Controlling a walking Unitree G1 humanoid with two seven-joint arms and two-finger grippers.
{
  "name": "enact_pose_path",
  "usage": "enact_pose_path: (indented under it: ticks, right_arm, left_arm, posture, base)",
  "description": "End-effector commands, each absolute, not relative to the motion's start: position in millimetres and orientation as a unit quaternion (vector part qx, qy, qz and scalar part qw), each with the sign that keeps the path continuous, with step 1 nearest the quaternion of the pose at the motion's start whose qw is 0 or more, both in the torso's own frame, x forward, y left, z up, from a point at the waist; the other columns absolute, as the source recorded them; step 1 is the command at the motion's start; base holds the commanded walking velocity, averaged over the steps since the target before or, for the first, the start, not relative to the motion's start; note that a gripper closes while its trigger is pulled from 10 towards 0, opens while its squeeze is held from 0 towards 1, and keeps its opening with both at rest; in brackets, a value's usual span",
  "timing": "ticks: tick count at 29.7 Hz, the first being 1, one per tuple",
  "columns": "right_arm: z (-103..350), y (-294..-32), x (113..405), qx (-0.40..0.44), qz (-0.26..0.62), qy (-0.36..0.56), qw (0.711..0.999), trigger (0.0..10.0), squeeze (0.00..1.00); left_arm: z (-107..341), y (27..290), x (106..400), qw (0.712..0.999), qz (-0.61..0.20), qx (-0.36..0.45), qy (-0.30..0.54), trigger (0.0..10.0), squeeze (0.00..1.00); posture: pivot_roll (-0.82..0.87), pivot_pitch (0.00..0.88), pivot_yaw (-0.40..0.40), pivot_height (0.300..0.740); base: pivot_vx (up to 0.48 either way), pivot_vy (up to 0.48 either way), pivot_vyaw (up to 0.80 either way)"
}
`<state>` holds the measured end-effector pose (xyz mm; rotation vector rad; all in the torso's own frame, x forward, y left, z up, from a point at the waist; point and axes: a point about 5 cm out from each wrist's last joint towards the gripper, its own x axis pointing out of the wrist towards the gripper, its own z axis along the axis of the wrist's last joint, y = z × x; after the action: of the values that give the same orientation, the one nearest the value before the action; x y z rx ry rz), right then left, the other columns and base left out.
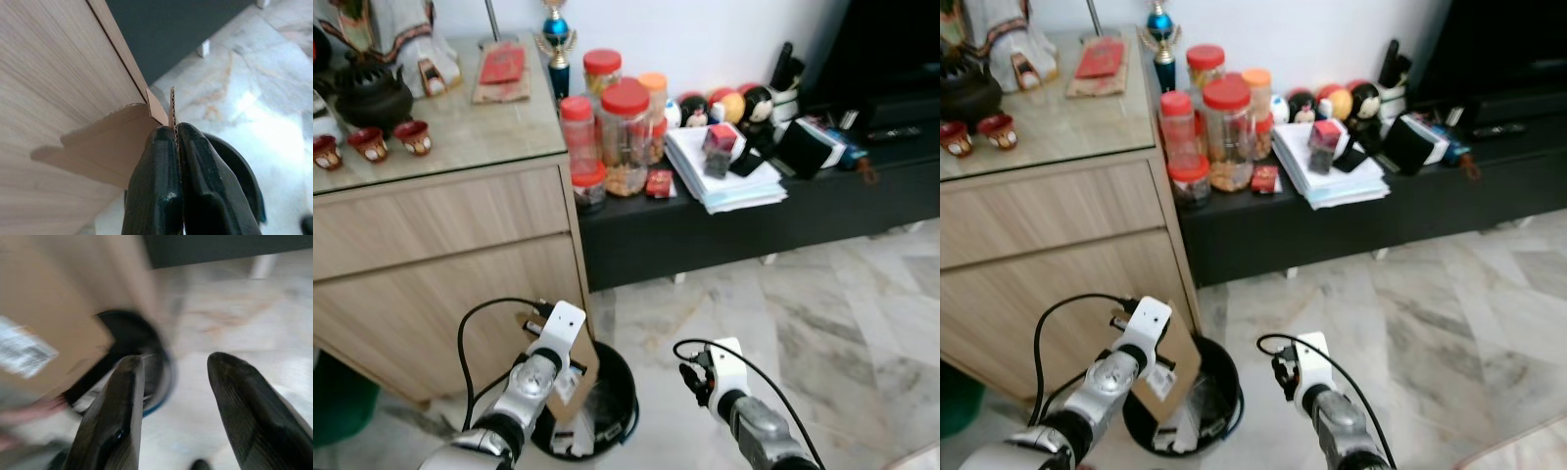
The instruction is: Picking trash to rubbish bin
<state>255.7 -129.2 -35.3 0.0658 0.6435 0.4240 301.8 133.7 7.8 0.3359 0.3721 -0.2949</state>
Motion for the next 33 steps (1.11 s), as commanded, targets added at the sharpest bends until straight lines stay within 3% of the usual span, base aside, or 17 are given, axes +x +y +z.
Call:
enact_pose_path:
  ticks: [1,4,12,33]
  right_arm:
    - [-28,-116,262,0.031,0.264,0.304,0.915,10.0,0.00]
    - [-17,-103,270,0.027,0.322,0.283,0.903,10.0,0.00]
    - [1,-88,285,0.030,0.352,0.241,0.904,10.0,0.00]
    - [1,-93,282,0.021,0.373,0.226,0.900,10.0,0.00]
  left_arm:
    - [1,137,296,0.955,-0.148,0.159,0.203,10.0,0.00]
    - [1,139,296,0.955,-0.140,0.166,0.202,10.0,0.00]
    - [11,150,305,0.960,-0.115,0.177,0.185,10.0,0.00]
    - [30,154,321,0.962,-0.104,0.207,0.144,10.0,0.00]
  posture:
    - [0.04,0.081,-0.002,0.740]
    - [0.04,0.081,-0.005,0.740]
    - [0.04,0.084,-0.010,0.740]
    - [0.01,0.122,-0.042,0.740]
  base:
    - [0.000,0.000,0.00]
    - [0.000,0.000,0.00]
    - [0.000,0.000,0.00]
    - [0.000,0.000,0.00]
